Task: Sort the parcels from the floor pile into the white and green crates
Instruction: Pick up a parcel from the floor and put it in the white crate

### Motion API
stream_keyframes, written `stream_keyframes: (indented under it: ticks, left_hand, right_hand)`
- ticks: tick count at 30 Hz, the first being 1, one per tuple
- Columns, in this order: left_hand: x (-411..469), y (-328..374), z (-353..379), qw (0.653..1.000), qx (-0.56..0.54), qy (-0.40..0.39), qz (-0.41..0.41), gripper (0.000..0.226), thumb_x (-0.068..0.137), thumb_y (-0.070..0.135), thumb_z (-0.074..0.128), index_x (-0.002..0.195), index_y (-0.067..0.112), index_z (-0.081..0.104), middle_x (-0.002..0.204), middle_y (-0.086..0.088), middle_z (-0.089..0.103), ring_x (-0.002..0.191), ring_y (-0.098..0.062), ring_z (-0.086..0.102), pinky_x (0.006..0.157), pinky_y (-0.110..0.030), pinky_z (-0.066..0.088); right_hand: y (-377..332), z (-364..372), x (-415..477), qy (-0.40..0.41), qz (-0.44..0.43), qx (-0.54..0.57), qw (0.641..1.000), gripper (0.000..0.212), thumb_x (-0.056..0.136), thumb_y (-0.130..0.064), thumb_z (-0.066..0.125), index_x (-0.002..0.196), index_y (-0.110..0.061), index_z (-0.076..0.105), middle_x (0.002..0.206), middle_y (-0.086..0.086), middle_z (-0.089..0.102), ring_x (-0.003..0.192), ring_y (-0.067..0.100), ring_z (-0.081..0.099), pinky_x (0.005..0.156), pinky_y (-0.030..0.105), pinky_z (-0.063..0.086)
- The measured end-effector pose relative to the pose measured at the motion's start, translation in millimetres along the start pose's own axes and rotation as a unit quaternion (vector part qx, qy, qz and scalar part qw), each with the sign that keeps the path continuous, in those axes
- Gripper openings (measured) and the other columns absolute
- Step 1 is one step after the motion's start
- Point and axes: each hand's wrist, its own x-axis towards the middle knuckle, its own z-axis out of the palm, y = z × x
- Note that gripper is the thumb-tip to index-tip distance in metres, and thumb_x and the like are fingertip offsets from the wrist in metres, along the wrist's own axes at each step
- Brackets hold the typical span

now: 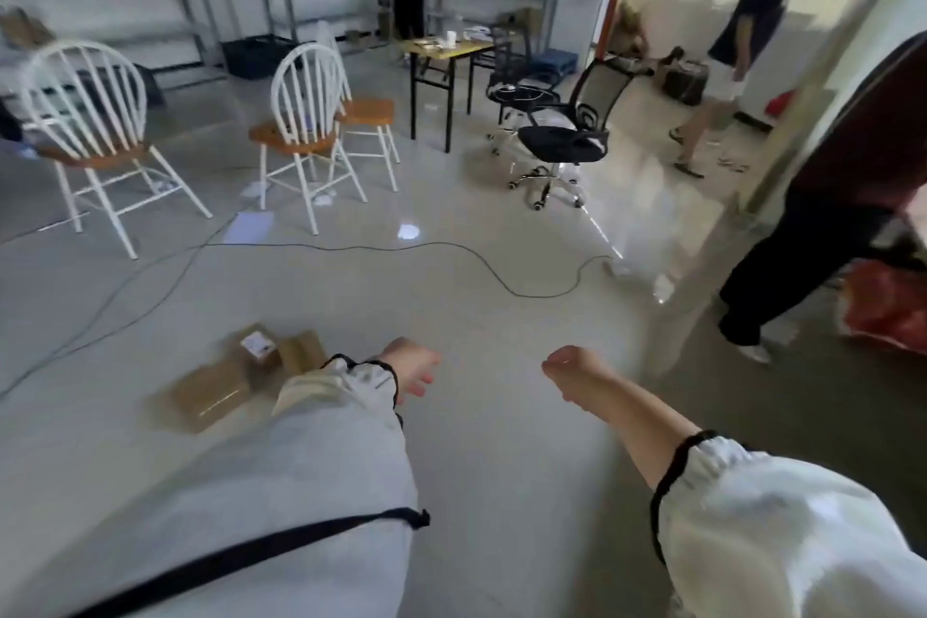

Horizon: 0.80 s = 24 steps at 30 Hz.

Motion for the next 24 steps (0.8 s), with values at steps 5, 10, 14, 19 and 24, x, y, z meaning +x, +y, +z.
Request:
stream_keyframes:
  ticks: [5,10,14,19,24]
  left_hand:
    - [10,-113,-125,0.993,-0.052,0.046,-0.093,0.034,0.094,0.039,0.048,0.119,0.017,0.052,0.1,-0.001,0.058,0.066,-0.012,0.054,0.06,-0.023,0.033]
    - [30,-188,-233,0.974,-0.14,0.109,-0.142,0.026,0.093,0.037,0.052,0.11,0.017,0.054,0.083,0.002,0.06,0.064,-0.012,0.055,0.059,-0.021,0.034]
    - [58,-220,-290,0.959,-0.167,0.136,-0.186,0.017,0.098,0.021,0.047,0.108,0.008,0.051,0.074,-0.004,0.051,0.046,-0.013,0.054,0.033,-0.017,0.037]
    - [137,-235,-322,0.948,-0.182,0.134,-0.223,0.015,0.099,0.021,0.045,0.103,0.006,0.046,0.073,-0.003,0.051,0.053,-0.016,0.051,0.021,-0.011,0.027]
    - [273,-257,-349,0.929,-0.214,0.157,-0.26,0.019,0.098,0.019,0.045,0.082,0.008,0.048,0.072,-0.003,0.051,0.056,-0.015,0.047,0.021,-0.01,0.026]
  right_hand:
    - [-123,96,45,-0.107,0.005,-0.031,0.994,0.014,0.093,-0.022,0.044,0.091,-0.01,0.052,0.079,0.005,0.054,0.079,0.025,0.053,0.054,0.024,0.037]
    - [-232,195,88,-0.164,-0.058,-0.054,0.983,0.012,0.094,-0.021,0.044,0.089,-0.011,0.049,0.073,0.001,0.047,0.078,0.023,0.048,0.049,0.022,0.032]
    - [-293,260,120,-0.237,-0.089,-0.081,0.964,0.015,0.094,-0.024,0.042,0.086,-0.013,0.049,0.072,-0.002,0.047,0.061,0.011,0.044,0.048,0.021,0.03]
    - [-332,300,209,-0.276,-0.053,-0.1,0.954,0.021,0.094,-0.025,0.043,0.105,-0.011,0.054,0.094,0.007,0.055,0.076,0.021,0.051,0.052,0.021,0.035]
    - [-351,369,333,-0.236,0.012,-0.089,0.968,0.015,0.096,-0.018,0.04,0.098,-0.006,0.049,0.08,0.004,0.05,0.066,0.016,0.047,0.049,0.022,0.031]
